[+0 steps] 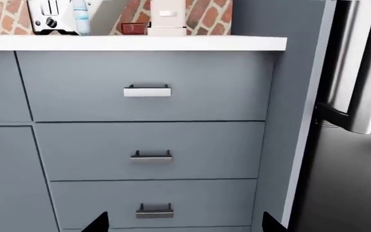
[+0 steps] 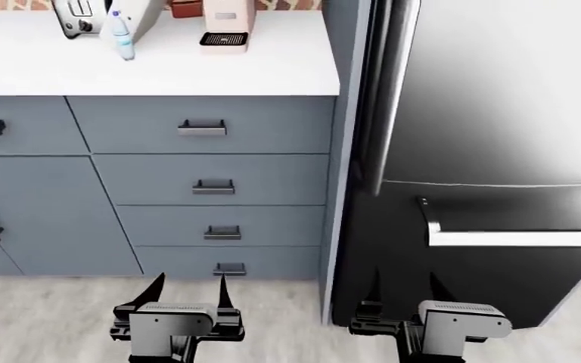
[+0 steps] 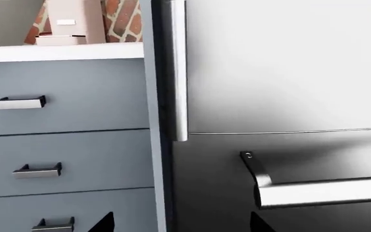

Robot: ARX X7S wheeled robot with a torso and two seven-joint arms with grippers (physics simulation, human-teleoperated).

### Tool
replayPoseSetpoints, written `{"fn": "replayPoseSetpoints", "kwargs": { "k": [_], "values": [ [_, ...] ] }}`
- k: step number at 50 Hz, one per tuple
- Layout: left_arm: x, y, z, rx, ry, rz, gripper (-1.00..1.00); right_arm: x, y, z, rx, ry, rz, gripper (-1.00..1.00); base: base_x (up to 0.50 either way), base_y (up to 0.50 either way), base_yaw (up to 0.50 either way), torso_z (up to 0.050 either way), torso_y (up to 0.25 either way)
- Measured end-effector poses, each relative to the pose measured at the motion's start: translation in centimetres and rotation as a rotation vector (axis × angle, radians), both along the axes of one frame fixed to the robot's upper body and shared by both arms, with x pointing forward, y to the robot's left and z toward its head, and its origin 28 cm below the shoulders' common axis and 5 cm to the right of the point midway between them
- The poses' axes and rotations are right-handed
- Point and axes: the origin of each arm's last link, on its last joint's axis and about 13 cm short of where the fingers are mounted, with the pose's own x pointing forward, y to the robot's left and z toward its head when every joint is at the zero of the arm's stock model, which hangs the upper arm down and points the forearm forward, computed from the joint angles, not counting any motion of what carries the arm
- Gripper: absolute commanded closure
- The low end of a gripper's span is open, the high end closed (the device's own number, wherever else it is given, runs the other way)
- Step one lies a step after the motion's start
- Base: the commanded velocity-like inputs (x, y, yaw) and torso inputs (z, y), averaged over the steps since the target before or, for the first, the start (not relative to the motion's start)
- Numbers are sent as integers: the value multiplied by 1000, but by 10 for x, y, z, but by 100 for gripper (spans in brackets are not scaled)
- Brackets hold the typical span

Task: Open the fridge door

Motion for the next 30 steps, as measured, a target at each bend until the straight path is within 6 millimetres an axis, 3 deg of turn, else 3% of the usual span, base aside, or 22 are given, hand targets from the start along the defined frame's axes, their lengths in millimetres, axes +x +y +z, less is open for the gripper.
{"fn": "replayPoseSetpoints", "kwargs": {
  "k": [24, 30],
  "values": [
    [0, -1, 0, 0, -2, 1, -100, 1, 0, 0, 2, 6, -8, -100, 251, 0, 0, 0, 1],
    [0, -1, 0, 0, -3, 0, -100, 0, -1, -1, 4, 5, -7, -100, 36, 0, 0, 0, 0]
  ]
}}
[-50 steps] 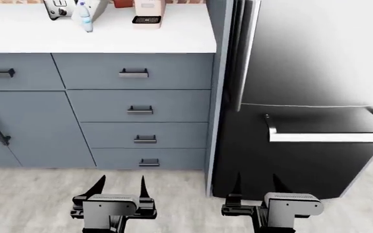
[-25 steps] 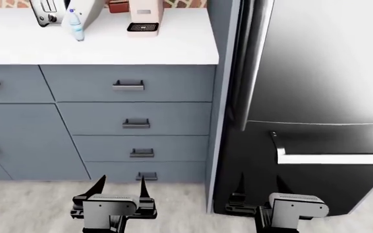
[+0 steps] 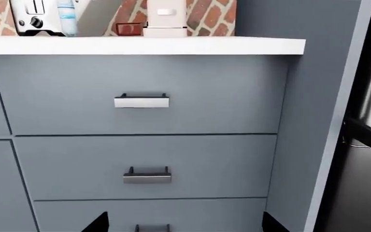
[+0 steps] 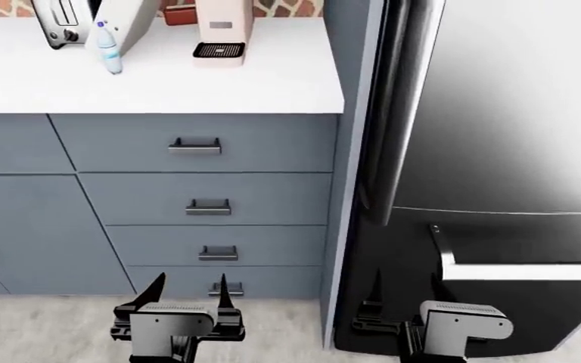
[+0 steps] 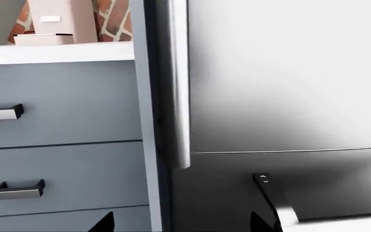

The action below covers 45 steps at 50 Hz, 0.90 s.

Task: Open the fridge door

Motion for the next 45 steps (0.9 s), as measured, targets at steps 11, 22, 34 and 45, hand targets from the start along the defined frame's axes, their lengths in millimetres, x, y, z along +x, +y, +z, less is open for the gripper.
{"fn": "replayPoseSetpoints", "kwargs": {
  "k": [11, 22, 34, 45],
  "values": [
    [-1, 0, 0, 0, 1, 0, -100, -2, 0, 0, -1, -1, 2, -100, 14, 0, 0, 0, 0],
    [0, 1, 0, 0, 1, -1, -100, 0, 1, 0, -3, 0, 2, -100, 177, 0, 0, 0, 0],
    [-4, 1, 0, 1, 1, -1, -100, 1, 1, 1, 2, -8, 0, -100, 0, 0, 0, 0, 0],
    [0, 1, -1, -2, 5, -4, -100, 12, 2, 31, 4, -14, -14, -100, 0, 0, 0, 0, 0]
  ]
}}
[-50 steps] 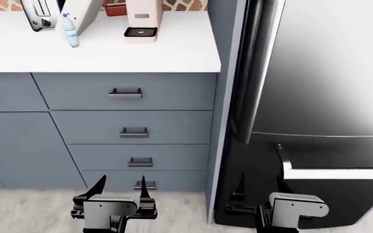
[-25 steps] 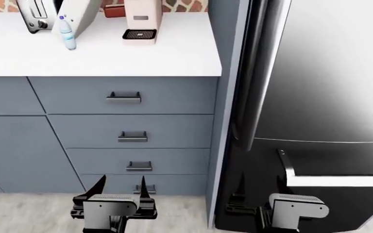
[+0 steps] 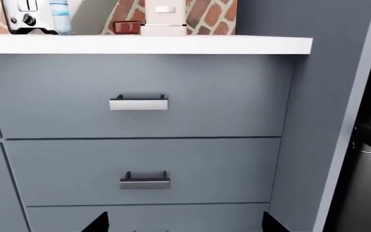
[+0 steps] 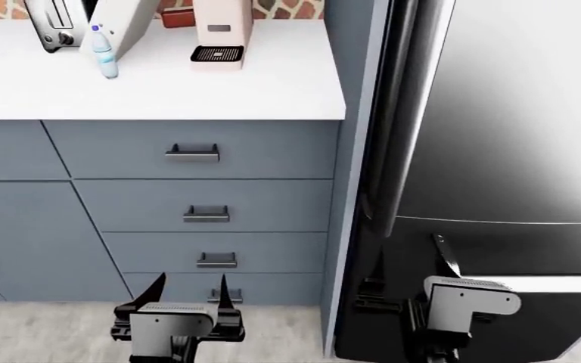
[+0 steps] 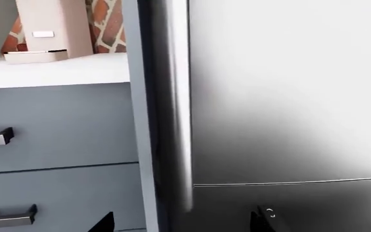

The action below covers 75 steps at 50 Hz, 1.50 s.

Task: Open the fridge door

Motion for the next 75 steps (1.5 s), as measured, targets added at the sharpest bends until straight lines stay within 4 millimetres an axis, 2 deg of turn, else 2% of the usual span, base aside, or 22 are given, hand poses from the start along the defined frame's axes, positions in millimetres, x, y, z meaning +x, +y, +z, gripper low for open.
{"fn": "replayPoseSetpoints", "kwargs": {
  "k": [16, 29, 37, 50, 60, 75],
  "values": [
    [11, 1, 0, -5, 5, -3, -100, 38, -9, 84, -44, -1, -1, -100, 0, 0, 0, 0, 0],
    [6, 3, 3, -48, -14, 23, -100, 63, -17, 128, -99, 0, 22, -100, 0, 0, 0, 0, 0],
    [0, 3, 3, -60, -17, 27, -100, 76, -18, 144, -121, 11, 51, -100, 0, 0, 0, 0, 0],
    [5, 3, 4, -65, -14, 24, -100, 106, -18, 165, -117, 22, 93, -100, 0, 0, 0, 0, 0],
    [5, 3, 4, -69, -14, 25, -100, 126, -19, 171, -112, 40, 110, -100, 0, 0, 0, 0, 0],
    [3, 3, 3, -70, -13, 24, -100, 144, -24, 172, -93, 52, 94, -100, 0, 0, 0, 0, 0]
  ]
}}
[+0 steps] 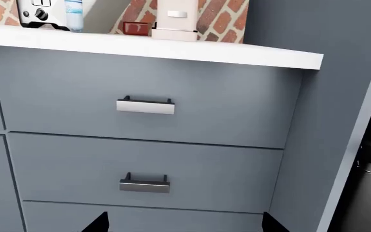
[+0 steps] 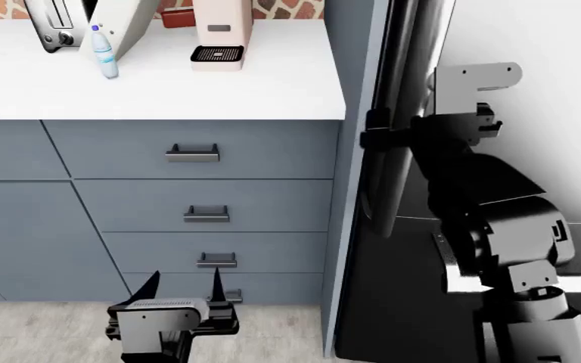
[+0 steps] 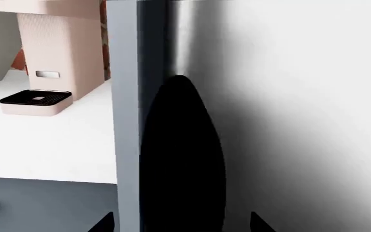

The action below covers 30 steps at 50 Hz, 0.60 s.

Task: Open the fridge door

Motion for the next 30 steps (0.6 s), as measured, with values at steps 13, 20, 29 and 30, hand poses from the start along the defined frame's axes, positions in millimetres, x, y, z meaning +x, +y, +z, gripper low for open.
{"fn": "replayPoseSetpoints", "kwargs": {
  "k": [13, 20, 29, 30],
  "values": [
    [7, 0, 1, 0, 1, -1, -100, 1, 0, 0, -4, -7, -4, 100, 0, 0, 0, 0, 0],
    [10, 0, 2, -4, -4, 2, -100, -3, -1, 0, -4, -11, -12, 100, 0, 0, 0, 0, 0],
    [10, 1, 3, -29, -10, 7, -100, -15, -3, -2, -2, -19, -17, 100, 0, 0, 0, 0, 1],
    [9, 1, 4, -36, -11, 8, -100, -17, -3, -2, -2, -20, -17, 100, 0, 0, 0, 0, 0]
  ]
}}
